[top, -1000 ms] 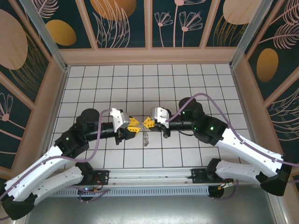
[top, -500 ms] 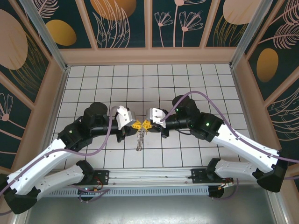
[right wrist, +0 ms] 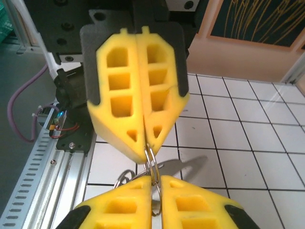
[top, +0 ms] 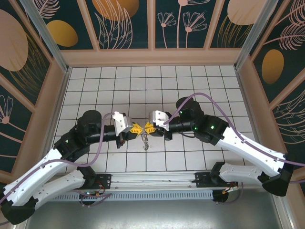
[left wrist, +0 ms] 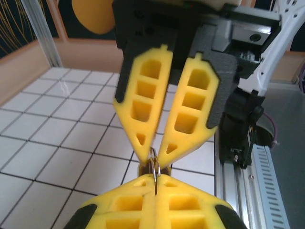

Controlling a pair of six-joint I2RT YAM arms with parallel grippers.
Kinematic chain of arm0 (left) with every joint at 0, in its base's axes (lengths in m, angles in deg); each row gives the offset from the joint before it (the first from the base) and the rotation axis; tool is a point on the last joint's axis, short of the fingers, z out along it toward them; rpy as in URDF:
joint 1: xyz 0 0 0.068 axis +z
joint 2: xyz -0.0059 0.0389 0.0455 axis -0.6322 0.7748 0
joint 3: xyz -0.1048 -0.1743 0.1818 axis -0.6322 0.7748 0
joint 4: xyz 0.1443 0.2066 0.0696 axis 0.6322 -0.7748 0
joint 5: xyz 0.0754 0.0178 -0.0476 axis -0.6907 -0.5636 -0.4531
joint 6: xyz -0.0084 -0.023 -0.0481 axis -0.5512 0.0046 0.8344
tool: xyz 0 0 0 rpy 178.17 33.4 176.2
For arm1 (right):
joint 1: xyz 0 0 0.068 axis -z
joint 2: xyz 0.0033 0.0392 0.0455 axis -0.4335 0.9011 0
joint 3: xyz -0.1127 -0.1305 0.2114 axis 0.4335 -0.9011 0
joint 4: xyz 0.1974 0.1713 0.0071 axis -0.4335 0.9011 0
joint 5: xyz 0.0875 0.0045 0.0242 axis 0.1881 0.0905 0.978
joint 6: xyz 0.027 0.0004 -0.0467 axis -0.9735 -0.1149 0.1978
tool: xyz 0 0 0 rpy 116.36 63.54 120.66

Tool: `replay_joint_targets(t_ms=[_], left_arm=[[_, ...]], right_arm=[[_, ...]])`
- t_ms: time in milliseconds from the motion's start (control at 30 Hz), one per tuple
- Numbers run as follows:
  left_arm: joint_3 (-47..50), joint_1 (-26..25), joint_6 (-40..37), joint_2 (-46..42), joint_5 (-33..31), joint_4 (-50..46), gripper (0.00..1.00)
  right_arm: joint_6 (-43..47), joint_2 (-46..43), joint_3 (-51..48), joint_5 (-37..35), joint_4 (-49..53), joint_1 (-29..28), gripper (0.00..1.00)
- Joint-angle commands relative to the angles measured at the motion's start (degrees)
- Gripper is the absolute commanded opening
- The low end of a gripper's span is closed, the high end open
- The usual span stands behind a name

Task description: Put the keys on the keyring

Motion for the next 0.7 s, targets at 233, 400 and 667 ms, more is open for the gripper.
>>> replay_joint_targets(t_ms=[233, 400, 667], left_arm=[[4.12, -0.19, 5.76, -2.04, 5.32, 14.99, 0.0], [6.13, -0.18, 7.82, -2.64, 6.57, 19.11, 0.0], [6.79, -0.1, 7.43, -2.19, 6.15, 19.0, 0.0]], right_arm=[[-1.46, -2.25, -1.66, 0.9, -2.78, 0.31, 0.07], [-1.51, -2.31, -2.55, 2.73, -4.09, 0.31, 0.14], [-3.18, -2.9, -4.49, 4.56, -9.01, 0.91, 0.07]])
